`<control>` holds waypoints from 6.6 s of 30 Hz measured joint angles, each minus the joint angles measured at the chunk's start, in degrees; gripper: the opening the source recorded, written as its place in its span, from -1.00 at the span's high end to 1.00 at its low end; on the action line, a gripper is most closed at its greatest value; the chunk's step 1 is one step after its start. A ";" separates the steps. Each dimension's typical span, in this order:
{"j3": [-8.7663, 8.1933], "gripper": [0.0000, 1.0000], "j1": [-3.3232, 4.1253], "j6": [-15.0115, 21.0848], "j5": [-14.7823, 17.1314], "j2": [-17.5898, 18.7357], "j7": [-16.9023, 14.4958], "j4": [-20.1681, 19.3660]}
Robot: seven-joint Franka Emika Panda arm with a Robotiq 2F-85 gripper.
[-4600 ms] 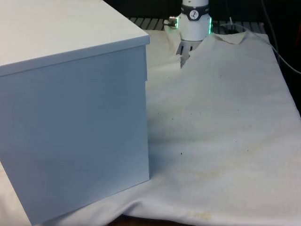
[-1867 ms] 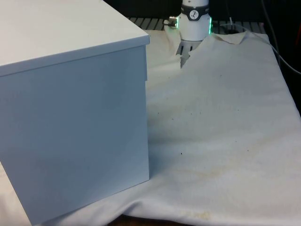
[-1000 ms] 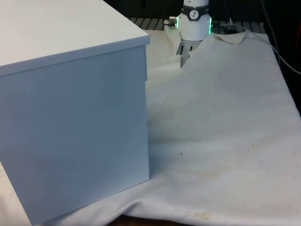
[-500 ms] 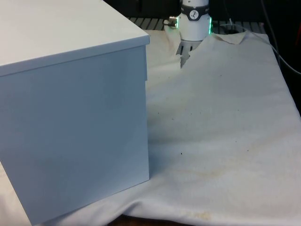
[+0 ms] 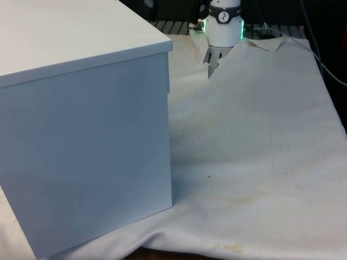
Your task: Open the drawer, then close it.
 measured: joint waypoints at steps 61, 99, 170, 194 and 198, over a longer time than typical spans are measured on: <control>-1.20 0.99 1.09 7.56 -4.81 6.13 0.86 1.03; 5.27 0.99 3.44 8.19 -16.21 -4.87 16.39 -10.14; 16.21 -1.00 3.38 9.45 -23.66 -7.05 33.00 -16.27; 18.22 -0.34 3.27 10.08 -30.48 -10.03 41.60 -23.38; 18.22 0.18 3.21 10.14 -30.71 -10.08 41.77 -23.55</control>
